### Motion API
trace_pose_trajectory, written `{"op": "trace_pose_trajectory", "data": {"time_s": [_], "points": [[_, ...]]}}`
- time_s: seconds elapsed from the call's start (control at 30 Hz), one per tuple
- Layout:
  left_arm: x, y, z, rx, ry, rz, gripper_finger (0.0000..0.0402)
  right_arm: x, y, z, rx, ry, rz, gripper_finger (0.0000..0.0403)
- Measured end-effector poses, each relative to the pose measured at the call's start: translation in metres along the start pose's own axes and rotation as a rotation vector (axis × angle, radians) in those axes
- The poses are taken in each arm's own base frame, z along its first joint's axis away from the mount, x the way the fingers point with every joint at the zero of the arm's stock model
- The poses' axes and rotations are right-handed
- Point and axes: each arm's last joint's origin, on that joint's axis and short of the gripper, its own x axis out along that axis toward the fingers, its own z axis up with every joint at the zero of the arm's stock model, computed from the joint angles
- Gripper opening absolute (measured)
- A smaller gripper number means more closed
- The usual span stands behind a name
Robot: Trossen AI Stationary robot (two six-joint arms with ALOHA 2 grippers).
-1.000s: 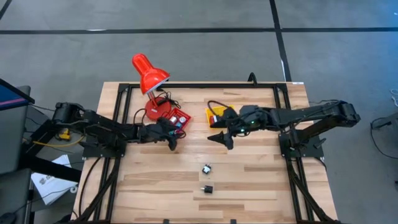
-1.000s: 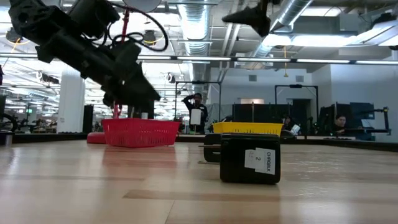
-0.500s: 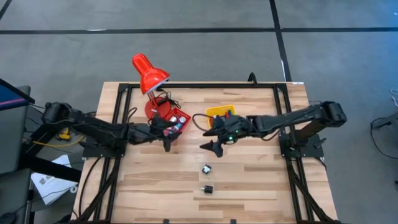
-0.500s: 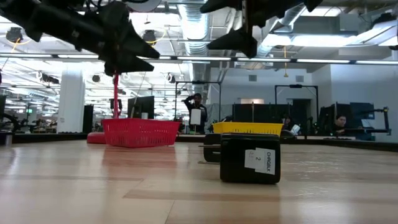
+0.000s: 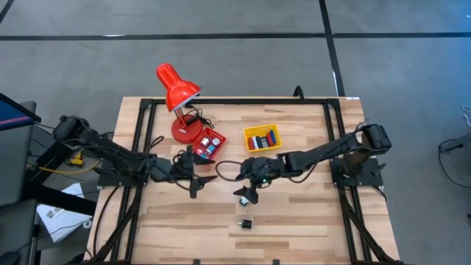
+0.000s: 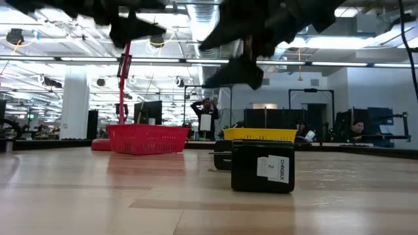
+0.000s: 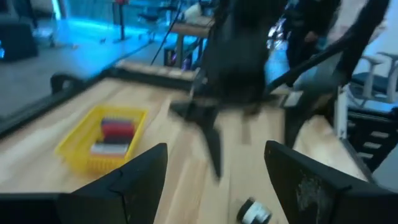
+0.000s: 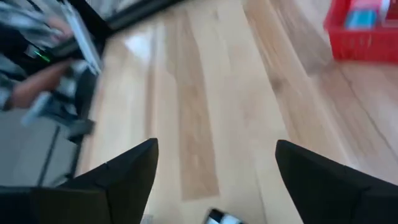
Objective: Pick & Place Office items
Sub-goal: Put the top black charger adapter into the red bin
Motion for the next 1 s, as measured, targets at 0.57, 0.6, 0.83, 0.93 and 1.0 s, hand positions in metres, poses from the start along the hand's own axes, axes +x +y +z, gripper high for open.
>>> {"op": "trace_pose_trajectory", "data": {"time_s": [0.57, 0.6, 0.83, 0.93, 1.0], "points": [[-0.012, -0.022, -0.009, 0.1, 0.254, -0.141, 0.0266, -0.004, 0.013, -0.032, -0.499, 0.276, 0.124, 0.0301], [-0.013, -0.024, -0.01, 0.105, 0.261, -0.154, 0.0266, -0.004, 0.012, -0.035, -0.521, 0.302, 0.121, 0.0301], [-0.018, -0.031, -0.012, 0.111, 0.267, -0.2, 0.0265, 0.008, -0.006, -0.035, -0.64, 0.318, 0.144, 0.0301], [-0.018, -0.031, -0.011, 0.104, 0.264, -0.202, 0.0263, 0.018, -0.016, -0.04, -0.622, 0.35, 0.192, 0.0301], [-0.018, -0.031, -0.012, 0.082, 0.269, -0.198, 0.0262, 0.024, -0.021, -0.041, -0.658, 0.349, 0.207, 0.0301]]}}
